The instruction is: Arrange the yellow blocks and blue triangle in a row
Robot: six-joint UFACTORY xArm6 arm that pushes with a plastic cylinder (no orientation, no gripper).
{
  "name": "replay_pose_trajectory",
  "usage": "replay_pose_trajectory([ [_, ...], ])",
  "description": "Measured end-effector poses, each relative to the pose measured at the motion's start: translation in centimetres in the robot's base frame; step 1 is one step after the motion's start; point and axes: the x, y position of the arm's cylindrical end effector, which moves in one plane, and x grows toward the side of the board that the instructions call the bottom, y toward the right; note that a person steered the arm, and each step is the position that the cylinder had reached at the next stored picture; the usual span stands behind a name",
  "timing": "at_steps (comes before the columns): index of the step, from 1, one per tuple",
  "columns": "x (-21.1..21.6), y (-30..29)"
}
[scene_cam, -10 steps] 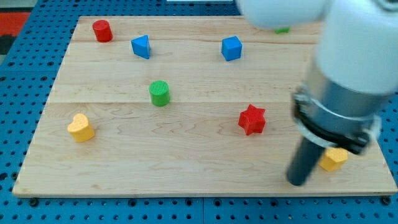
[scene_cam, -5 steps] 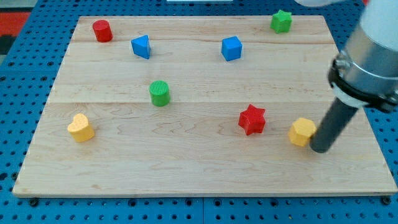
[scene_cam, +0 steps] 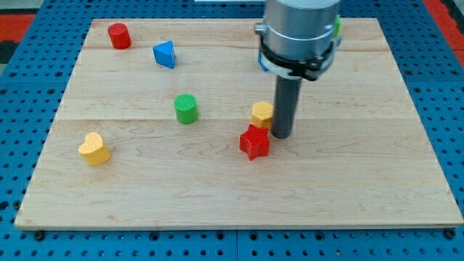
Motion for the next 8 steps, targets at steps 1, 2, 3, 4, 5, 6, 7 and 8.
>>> replay_pose_trajectory([
  [1,3.1,0.6],
  [2,3.3,-4.0],
  [3,-0.3,-5.3],
  [4,0.8,-0.5],
  [5,-0.5,0.3],
  [6,-1.9,-4.8],
  [7,-3.9,-7.1],
  [8,-1.0,-2.4],
])
